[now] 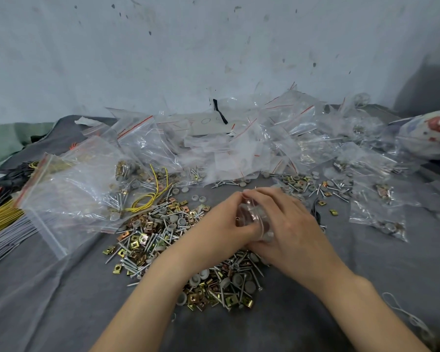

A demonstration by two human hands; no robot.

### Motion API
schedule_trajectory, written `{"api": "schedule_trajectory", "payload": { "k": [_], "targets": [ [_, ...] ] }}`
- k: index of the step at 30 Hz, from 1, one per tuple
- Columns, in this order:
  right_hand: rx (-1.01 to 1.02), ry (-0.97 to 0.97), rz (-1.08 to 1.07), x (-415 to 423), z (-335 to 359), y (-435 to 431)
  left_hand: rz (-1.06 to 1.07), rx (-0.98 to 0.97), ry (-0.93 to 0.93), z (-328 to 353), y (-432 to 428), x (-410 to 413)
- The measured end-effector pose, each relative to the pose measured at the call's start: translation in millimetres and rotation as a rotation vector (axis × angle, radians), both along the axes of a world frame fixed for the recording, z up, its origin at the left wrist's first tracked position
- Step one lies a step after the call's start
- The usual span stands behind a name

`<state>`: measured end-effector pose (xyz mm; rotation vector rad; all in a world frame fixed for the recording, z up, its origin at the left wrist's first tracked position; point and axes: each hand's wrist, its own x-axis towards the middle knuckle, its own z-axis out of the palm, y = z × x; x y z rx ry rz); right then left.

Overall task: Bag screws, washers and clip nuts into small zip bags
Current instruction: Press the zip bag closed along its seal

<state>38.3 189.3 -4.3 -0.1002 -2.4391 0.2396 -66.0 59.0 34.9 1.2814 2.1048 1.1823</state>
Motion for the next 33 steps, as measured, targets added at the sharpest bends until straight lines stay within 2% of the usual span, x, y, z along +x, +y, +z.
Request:
{"api": "schedule_trajectory", "payload": {
  "k": [5, 11, 20, 23, 27, 29, 31, 33],
  "targets": [
    [-0.002, 0.074, -0.036, 1, 2, 2, 0.018, 0.093, 0.034, 1, 3, -1],
    [-0.072, 0.070, -0.048, 3, 5, 6, 0.019, 0.122, 0.026, -1, 6, -6],
    [0.028, 0.061, -0.063, 3, 0, 10, 0.083, 0.115, -0.093, -2, 12, -3],
    [-0.003, 0.079, -0.067, 2, 0, 11, 0.073, 0.115, -0.138, 1, 12, -2],
    [-0.099, 0.070, -0.081, 4, 0, 12, 0.095, 0.208, -0.245, 8, 9, -4],
    [-0.126, 0.084, -0.101, 4, 1, 14, 0.151, 0.231, -0.197, 9, 7, -10],
    [-0.140, 0.114, -0.121, 6, 2, 16, 0.199, 0.183, -0.028, 5, 5, -15],
    [-0.209, 0.148, -0.131, 8, 5, 19, 0.180, 0.050, 0.171, -2, 5, -14]
  ]
}}
